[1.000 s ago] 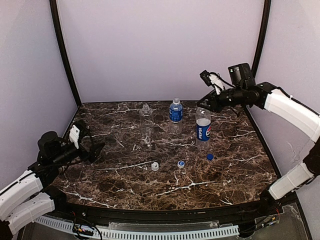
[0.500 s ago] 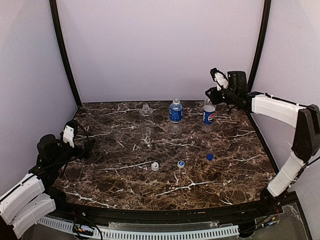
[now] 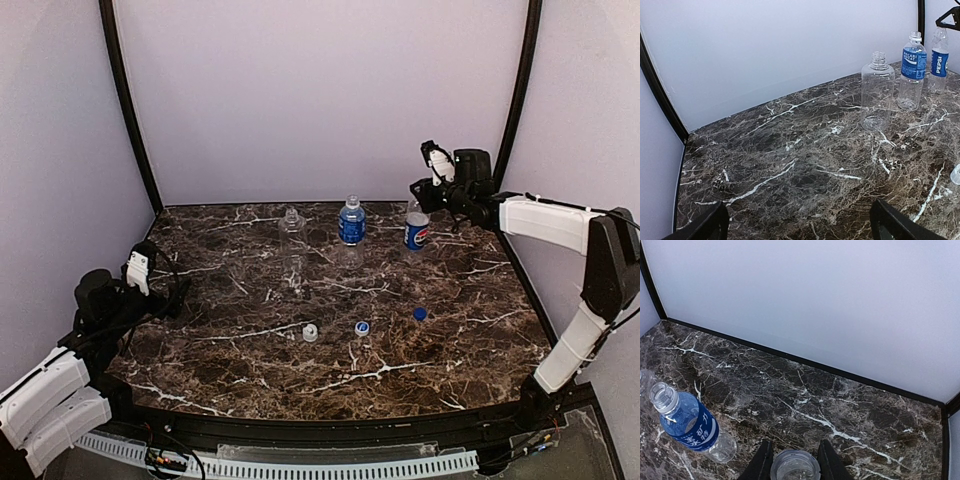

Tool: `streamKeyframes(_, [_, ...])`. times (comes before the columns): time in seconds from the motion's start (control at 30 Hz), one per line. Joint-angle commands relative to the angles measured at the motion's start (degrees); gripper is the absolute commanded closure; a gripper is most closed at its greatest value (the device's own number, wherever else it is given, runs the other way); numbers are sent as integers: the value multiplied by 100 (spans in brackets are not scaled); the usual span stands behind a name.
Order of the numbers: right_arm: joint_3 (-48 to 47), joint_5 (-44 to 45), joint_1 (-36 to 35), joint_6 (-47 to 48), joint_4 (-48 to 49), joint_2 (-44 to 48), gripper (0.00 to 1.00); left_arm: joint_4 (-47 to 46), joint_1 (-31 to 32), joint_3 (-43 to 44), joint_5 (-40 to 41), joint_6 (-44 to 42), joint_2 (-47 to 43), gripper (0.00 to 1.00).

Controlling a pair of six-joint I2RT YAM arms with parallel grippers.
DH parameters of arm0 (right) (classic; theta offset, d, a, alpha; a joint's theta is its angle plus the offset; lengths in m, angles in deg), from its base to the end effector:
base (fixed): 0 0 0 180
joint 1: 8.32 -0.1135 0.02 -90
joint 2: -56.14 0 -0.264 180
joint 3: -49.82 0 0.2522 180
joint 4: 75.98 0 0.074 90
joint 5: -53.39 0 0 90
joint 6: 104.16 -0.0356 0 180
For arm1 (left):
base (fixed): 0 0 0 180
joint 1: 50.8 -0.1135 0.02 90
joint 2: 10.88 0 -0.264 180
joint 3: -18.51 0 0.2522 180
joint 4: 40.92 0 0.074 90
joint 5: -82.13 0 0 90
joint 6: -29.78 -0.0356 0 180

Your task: Unscrew the bottle caps

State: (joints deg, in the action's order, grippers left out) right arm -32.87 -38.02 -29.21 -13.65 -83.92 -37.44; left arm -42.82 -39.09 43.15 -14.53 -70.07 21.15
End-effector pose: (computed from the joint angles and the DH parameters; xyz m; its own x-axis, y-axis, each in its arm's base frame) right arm 0.3621 0.1391 0.2940 -0.2982 -0.1233 -0.9465 -0.3809 0.9246 -0.0005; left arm 0.1511 -0.0355 0.2106 -0.0385 0.1815 -0.9826 0.3260 0.9318 0.1594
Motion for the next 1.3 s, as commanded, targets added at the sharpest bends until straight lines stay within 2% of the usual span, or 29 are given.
streamKeyframes(0.0, [-16,123,23,-51,-116,-33,62,-91,-50,-103,-109,20,18,1])
streamKeyframes(0.07, [-69,123,23,-38,-180,9,48,-95,-49,-111,-139,30,26,1])
streamKeyframes(0.33, [-309,350,40,205,-398,103,22,-89,-54,-113,-225,58,40,1])
streamKeyframes(0.4, [-453,415,56,209,-516,103,2,-87,-50,-113,-225,54,40,1])
streamKeyframes(0.6, [-683,921,178,6,-833,545,1,-105,-63,-111,-201,62,4,1])
streamKeyframes(0.73, [-656,1238,859,-737,-1342,1024,1,-128,-72,-127,-152,35,-39,1])
streamKeyframes(0.9, [441,1251,1903,-1089,-1538,2075,1,-107,-129,-90,-97,99,-160,1])
streamKeyframes(1.03, [1610,654,2669,-1466,-1520,2927,1,-65,-241,-37,13,213,-234,1])
streamKeyframes(1.17, [2761,493,2761,-1440,-1168,3679,1,123,-443,84,95,343,-380,1])
streamKeyframes(1.27, [3673,709,2765,-1735,-546,4135,1,275,-677,130,173,414,-502,1])
